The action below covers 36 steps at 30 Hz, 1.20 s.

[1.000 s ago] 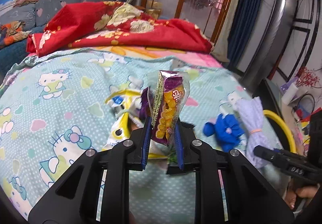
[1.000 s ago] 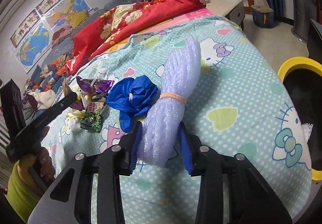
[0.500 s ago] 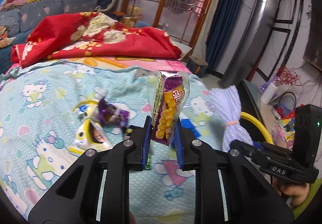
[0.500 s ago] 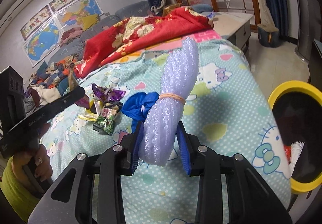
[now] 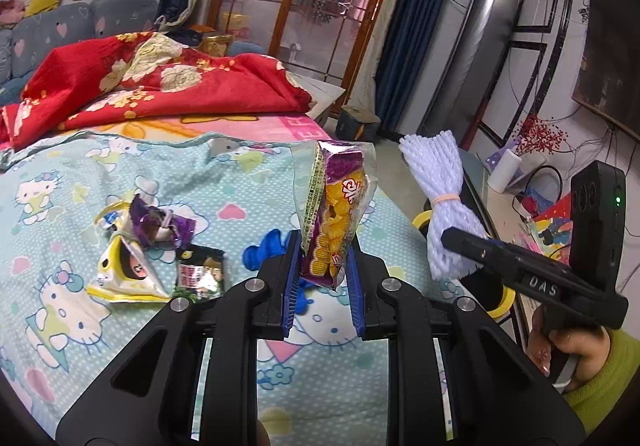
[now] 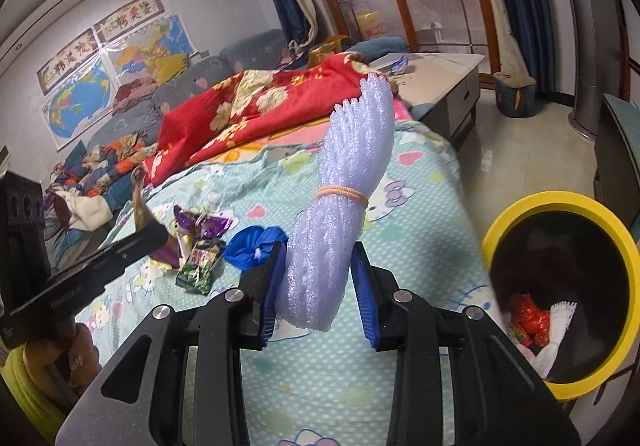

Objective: Collect trash
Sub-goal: 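Carry the snack packet and foam net to the yellow bin and release both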

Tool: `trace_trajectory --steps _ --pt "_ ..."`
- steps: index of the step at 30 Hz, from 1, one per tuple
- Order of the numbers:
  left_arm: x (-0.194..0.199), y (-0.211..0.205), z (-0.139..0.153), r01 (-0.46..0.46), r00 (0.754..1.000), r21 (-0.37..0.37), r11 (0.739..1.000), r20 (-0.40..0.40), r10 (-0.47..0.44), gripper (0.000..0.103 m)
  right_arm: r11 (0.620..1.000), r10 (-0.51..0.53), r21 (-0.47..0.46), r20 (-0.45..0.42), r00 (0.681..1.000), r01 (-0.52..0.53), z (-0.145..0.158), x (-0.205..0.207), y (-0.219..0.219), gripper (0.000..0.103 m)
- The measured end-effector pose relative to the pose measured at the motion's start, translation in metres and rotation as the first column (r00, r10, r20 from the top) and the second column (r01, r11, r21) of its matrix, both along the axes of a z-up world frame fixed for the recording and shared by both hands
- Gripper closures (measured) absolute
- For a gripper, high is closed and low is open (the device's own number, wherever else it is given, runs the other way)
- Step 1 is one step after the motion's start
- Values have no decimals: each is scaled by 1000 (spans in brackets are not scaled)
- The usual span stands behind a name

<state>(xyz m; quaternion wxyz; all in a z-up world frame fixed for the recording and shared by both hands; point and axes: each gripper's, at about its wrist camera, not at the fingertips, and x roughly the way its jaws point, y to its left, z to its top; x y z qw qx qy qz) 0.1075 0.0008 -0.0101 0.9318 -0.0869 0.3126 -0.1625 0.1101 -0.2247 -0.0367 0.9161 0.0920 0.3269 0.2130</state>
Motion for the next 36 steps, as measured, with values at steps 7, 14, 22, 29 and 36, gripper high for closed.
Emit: trace_trajectory --steps 7,14,22,29,36 --pt "0 -17 3 38 999 4 999 4 -38 88 998 -59 9 23 998 59 7 -3 -26 71" --pt "-1 -38 6 82 997 17 997 10 -82 88 993 -119 22 25 993 119 7 -1 -49 71" --pt "-2 -63 7 132 991 37 991 14 -133 88 984 -177 31 24 984 176 4 1 -71 71" --pt "-2 -83 7 170 985 52 984 13 -171 88 974 -227 34 26 974 226 3 1 -89 71" --pt "-1 -101 5 209 978 71 975 10 -210 88 961 -274 40 14 962 273 -2 3 -107 71"
